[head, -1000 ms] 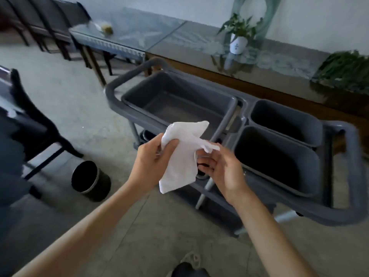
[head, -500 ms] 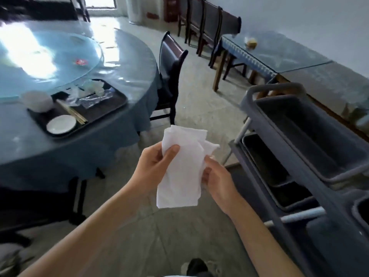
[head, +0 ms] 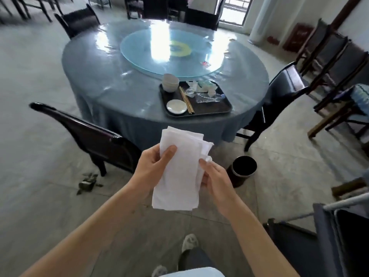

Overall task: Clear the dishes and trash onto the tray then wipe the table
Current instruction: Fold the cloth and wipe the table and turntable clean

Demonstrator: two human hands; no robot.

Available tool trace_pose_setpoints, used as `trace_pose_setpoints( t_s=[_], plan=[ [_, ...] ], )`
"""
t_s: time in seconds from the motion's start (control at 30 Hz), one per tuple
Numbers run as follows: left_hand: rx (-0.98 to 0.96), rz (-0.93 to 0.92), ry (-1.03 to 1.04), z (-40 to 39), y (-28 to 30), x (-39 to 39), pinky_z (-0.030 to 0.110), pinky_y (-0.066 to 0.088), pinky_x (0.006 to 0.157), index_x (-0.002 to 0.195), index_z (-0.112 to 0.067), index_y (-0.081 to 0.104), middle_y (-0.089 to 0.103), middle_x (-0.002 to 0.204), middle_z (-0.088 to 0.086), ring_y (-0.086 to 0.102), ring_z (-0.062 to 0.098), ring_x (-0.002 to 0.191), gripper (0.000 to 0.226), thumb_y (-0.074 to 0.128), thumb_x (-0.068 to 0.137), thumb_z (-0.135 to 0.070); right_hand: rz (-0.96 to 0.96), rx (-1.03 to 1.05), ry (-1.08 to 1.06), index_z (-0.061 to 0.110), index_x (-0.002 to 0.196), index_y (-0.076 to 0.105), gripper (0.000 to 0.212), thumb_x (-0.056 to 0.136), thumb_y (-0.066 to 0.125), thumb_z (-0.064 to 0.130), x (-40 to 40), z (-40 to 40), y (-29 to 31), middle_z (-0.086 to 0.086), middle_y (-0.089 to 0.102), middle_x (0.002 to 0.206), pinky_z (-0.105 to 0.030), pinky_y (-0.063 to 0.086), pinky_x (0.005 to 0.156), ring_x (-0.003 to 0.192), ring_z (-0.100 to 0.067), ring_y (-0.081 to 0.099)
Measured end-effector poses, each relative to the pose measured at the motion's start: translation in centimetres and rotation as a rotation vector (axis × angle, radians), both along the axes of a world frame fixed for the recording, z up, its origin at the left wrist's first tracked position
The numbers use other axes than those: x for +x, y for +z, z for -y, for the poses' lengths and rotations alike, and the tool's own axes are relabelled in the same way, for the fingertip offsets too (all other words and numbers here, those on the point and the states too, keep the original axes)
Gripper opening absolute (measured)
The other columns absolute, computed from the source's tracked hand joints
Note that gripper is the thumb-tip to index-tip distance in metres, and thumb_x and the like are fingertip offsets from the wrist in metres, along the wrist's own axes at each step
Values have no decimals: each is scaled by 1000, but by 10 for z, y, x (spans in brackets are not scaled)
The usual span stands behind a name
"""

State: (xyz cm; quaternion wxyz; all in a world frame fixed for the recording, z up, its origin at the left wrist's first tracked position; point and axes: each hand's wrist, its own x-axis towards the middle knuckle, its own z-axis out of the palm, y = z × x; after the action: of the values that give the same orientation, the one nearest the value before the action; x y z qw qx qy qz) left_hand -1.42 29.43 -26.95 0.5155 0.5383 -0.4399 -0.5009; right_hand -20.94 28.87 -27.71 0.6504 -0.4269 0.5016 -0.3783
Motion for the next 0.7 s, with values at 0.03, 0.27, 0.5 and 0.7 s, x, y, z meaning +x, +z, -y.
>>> trace_pose_setpoints(
  t_s=[0.03, 0.27, 0.5, 0.7],
  plan=[
    [7, -4, 42, -3, -2, 13, 38, 65, 71, 96, -28, 75, 79, 95, 3, 76, 23, 86, 22, 64, 94, -47, 0, 7, 50, 24, 107, 80, 29, 99, 61, 43, 13, 5, -1, -12, 78, 115, -43, 62, 84, 102, -30, 76],
    [45, -48, 289, 0, -11, 83, 49, 64, 77, 104, -26, 74, 78, 101, 6, 76, 28, 91, 24, 61, 98, -46, 6, 23, 333, 25, 111, 80, 31, 98, 61, 46, 93, 58, -10, -8, 79, 114, -34, 60, 80, 103, -25, 76],
    [98, -66, 497, 22, -14, 144, 34, 62, 66, 105, -21, 74, 78, 99, 6, 76, 27, 87, 26, 63, 99, -44, 21, 96, 483, 22, 107, 80, 27, 107, 55, 33, 176, 119, -27, -11, 78, 114, -48, 59, 93, 107, -32, 75],
    [192, -82, 693, 11, -47, 198, 28, 60, 63, 100, -30, 75, 79, 98, 1, 77, 21, 84, 35, 65, 91, -62, -34, 186, 667, 10, 117, 74, 31, 107, 54, 31, 250, 134, -45, -15, 78, 114, -43, 60, 84, 102, -33, 75]
  ],
)
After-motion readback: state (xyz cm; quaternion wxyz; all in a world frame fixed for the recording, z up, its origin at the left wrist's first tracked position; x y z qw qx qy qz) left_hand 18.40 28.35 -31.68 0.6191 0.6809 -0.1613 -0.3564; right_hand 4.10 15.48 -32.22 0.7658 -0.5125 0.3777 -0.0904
